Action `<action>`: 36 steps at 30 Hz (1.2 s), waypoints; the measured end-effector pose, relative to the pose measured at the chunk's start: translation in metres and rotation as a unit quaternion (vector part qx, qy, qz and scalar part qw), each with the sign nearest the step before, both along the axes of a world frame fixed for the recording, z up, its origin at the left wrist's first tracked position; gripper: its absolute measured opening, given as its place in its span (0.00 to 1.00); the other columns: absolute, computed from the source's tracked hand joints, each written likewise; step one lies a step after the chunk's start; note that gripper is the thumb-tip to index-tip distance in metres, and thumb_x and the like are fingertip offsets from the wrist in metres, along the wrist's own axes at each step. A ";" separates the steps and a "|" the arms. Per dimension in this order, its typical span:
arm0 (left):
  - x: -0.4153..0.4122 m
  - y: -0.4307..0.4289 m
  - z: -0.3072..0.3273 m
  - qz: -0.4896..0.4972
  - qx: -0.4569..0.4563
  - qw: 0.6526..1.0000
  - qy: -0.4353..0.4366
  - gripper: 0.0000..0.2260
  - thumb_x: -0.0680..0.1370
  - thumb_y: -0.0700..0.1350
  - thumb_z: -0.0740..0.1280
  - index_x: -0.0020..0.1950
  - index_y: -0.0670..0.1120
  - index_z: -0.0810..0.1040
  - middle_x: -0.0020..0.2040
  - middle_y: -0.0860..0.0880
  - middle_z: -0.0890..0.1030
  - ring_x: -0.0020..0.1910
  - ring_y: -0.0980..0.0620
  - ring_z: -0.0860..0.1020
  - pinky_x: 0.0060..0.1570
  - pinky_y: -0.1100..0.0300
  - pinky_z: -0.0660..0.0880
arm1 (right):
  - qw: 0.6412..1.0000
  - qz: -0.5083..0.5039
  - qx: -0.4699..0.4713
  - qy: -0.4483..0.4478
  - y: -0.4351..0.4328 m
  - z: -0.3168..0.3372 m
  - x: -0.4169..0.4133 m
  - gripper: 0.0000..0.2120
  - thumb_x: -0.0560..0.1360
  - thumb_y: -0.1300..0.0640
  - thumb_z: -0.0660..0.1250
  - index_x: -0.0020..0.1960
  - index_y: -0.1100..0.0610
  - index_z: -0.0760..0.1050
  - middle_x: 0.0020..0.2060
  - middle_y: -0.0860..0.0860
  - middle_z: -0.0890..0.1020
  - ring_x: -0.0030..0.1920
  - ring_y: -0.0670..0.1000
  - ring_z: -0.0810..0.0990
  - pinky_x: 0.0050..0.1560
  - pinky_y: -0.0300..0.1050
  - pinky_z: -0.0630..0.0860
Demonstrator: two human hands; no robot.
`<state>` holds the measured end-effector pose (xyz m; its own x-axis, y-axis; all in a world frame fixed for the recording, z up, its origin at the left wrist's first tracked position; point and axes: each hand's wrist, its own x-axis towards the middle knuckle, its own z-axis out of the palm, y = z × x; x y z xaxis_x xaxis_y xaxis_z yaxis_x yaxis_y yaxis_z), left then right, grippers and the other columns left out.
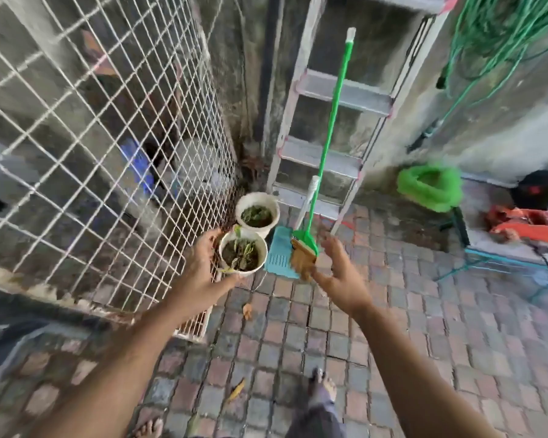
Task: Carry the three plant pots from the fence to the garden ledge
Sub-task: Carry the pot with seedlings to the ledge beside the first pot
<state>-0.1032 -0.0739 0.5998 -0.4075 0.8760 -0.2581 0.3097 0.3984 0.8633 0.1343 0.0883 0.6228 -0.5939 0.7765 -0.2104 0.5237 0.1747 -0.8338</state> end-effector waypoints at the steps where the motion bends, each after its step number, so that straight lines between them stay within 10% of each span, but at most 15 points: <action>1: 0.010 0.014 -0.010 0.039 -0.014 0.999 -0.005 0.45 0.73 0.59 0.75 0.82 0.56 0.52 0.81 0.38 0.58 0.80 0.41 0.64 0.78 0.40 0.63 | 1.000 0.022 -0.013 -0.001 0.024 -0.006 -0.003 0.33 0.77 0.50 0.73 0.79 0.51 0.65 0.69 0.48 0.76 0.65 0.29 0.74 0.64 0.27 0.73; 5: 0.056 0.058 -0.046 0.150 -0.040 0.987 -0.029 0.41 0.77 0.50 0.77 0.83 0.50 0.57 0.78 0.41 0.64 0.77 0.39 0.67 0.77 0.42 0.63 | 0.992 0.109 -0.047 -0.047 0.095 -0.029 -0.003 0.38 0.75 0.46 0.68 0.80 0.59 0.63 0.74 0.62 0.71 0.73 0.59 0.72 0.73 0.57 0.73; 11: 0.087 0.111 -0.102 0.179 -0.051 0.982 -0.041 0.59 0.62 0.87 0.57 0.84 0.52 0.56 0.81 0.42 0.61 0.78 0.40 0.64 0.78 0.36 0.64 | 0.975 0.191 -0.051 -0.098 0.177 -0.106 -0.034 0.33 0.83 0.58 0.70 0.83 0.53 0.59 0.72 0.62 0.72 0.73 0.66 0.72 0.71 0.66 0.74; 16: 0.059 0.167 -0.185 0.224 -0.062 0.971 -0.063 0.38 0.72 0.69 0.67 0.79 0.63 0.58 0.79 0.43 0.63 0.76 0.42 0.67 0.75 0.30 0.67 | 0.974 0.194 -0.050 -0.101 0.222 -0.202 -0.081 0.36 0.82 0.50 0.71 0.84 0.45 0.57 0.73 0.58 0.74 0.72 0.64 0.76 0.71 0.69 0.73; 20: 0.025 0.219 -0.276 0.239 -0.038 0.968 -0.061 0.43 0.69 0.70 0.70 0.79 0.61 0.57 0.78 0.43 0.67 0.76 0.40 0.71 0.75 0.33 0.69 | 0.985 0.154 -0.065 -0.045 0.256 -0.300 -0.120 0.38 0.75 0.41 0.72 0.81 0.47 0.62 0.74 0.58 0.74 0.73 0.64 0.75 0.70 0.72 0.73; 25: -0.028 0.295 -0.416 0.263 -0.015 0.965 0.000 0.39 0.75 0.44 0.77 0.81 0.55 0.60 0.76 0.43 0.70 0.76 0.42 0.71 0.77 0.38 0.68 | 0.994 0.090 -0.061 0.028 0.308 -0.446 -0.158 0.39 0.70 0.36 0.71 0.76 0.46 0.65 0.70 0.54 0.78 0.70 0.62 0.79 0.67 0.71 0.76; 29: -0.077 0.356 -0.502 0.270 0.020 0.960 0.075 0.36 0.77 0.44 0.75 0.80 0.52 0.61 0.73 0.42 0.71 0.74 0.42 0.71 0.75 0.42 0.69 | 0.990 0.062 -0.044 0.117 0.353 -0.552 -0.190 0.27 0.74 0.49 0.71 0.70 0.46 0.66 0.72 0.54 0.73 0.73 0.53 0.73 0.77 0.62 0.69; 36: -0.158 0.412 -0.579 0.290 -0.003 0.939 0.183 0.35 0.76 0.46 0.76 0.79 0.56 0.65 0.69 0.41 0.75 0.69 0.40 0.76 0.64 0.56 0.71 | 0.968 0.028 -0.136 0.209 0.403 -0.661 -0.236 0.51 0.72 0.44 0.72 0.85 0.49 0.46 0.82 0.54 0.65 0.81 0.57 0.67 0.79 0.64 0.67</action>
<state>-0.2608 0.3378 0.0203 -0.8783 0.4780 -0.0119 0.3150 0.5971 0.7377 -0.1020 0.4918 -0.0382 -0.7108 0.6904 -0.1341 0.1263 -0.0622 -0.9900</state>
